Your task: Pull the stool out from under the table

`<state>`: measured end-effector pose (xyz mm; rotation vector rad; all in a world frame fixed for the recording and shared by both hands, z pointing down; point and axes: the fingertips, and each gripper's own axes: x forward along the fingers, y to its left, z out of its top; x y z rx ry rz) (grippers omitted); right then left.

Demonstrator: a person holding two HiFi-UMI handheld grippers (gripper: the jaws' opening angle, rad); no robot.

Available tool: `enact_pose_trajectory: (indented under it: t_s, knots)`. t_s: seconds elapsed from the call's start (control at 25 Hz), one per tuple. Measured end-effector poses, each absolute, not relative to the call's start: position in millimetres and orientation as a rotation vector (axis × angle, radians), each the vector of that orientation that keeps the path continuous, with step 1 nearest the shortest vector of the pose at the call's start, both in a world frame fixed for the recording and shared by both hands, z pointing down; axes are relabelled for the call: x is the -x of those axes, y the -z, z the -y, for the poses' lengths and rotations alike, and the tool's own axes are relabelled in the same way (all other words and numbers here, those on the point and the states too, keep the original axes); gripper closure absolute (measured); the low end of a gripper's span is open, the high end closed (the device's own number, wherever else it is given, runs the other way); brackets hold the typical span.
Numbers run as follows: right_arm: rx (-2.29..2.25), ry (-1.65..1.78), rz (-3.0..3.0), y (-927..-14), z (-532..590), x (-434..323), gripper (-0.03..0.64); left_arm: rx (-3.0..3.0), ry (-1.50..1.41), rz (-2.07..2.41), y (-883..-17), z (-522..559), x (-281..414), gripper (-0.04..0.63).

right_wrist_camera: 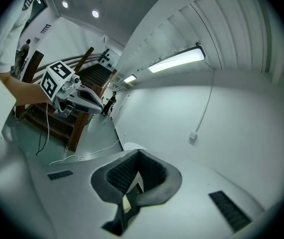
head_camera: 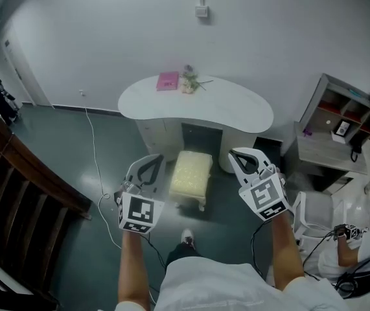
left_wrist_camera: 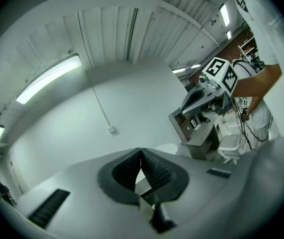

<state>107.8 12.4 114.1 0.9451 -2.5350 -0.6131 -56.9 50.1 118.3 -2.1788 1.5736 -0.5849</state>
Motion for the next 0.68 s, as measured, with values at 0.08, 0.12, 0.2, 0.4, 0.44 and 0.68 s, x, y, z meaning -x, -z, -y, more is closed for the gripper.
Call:
enact_pose_trajectory:
  t_s: [0.08, 0.12, 0.2, 0.4, 0.44, 0.68]
  knots:
    - [-0.951, 0.613, 2.533, -115, -10, -110, 0.601, 2.186, 0.589, -1.562, -119, -49, 54, 0.576]
    - [-0.953, 0.611, 2.532, -116, -9, -111, 0.601, 2.191, 0.591, -1.560, -121, -48, 53, 0.576]
    - [-0.951, 0.608, 2.528, -119, -6, -114, 0.601, 2.200, 0.602, -1.560, -125, -47, 51, 0.576]
    - [-0.955, 0.614, 2.514, -121, 3, -118, 0.601, 2.208, 0.616, -1.569, -130, -39, 51, 0.575]
    - [-0.957, 0.615, 2.513, -121, 4, -118, 0.601, 2.209, 0.616, -1.572, -130, -38, 52, 0.575]
    - [-0.953, 0.599, 2.509, -127, 13, -119, 0.601, 2.232, 0.643, -1.553, -137, -29, 45, 0.575]
